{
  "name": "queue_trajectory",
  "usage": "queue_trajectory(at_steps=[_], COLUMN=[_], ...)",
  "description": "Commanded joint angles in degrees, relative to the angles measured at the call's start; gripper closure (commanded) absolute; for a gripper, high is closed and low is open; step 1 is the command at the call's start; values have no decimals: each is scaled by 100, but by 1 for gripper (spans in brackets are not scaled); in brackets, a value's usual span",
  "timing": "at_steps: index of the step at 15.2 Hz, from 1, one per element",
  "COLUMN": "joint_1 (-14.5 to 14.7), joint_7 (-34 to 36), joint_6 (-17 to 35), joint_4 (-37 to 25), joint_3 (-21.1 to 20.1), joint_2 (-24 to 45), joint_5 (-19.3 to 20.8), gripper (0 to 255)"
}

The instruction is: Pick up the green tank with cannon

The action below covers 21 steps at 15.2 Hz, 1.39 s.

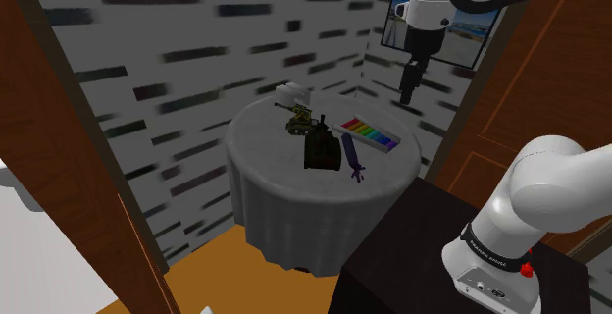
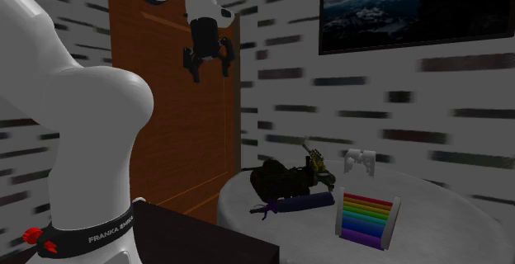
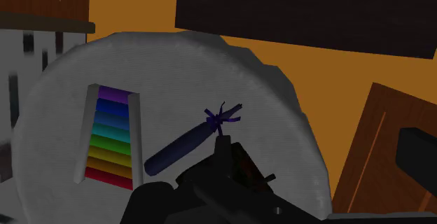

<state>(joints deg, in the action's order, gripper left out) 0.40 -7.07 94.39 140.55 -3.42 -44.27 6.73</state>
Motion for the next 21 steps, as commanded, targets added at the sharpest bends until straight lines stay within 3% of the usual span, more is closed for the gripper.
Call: queue_trajectory(at_steps=[1,11,21], joint_1=[0,-260,-419], joint_7=[0,-364,-866], joint_6=[0,1745,2954], joint_4=[0,-293,-1375], joint_3=[0,561,981], joint_2=[0,1889,4059], joint_5=[0,192,-39], gripper=[0,0,0])
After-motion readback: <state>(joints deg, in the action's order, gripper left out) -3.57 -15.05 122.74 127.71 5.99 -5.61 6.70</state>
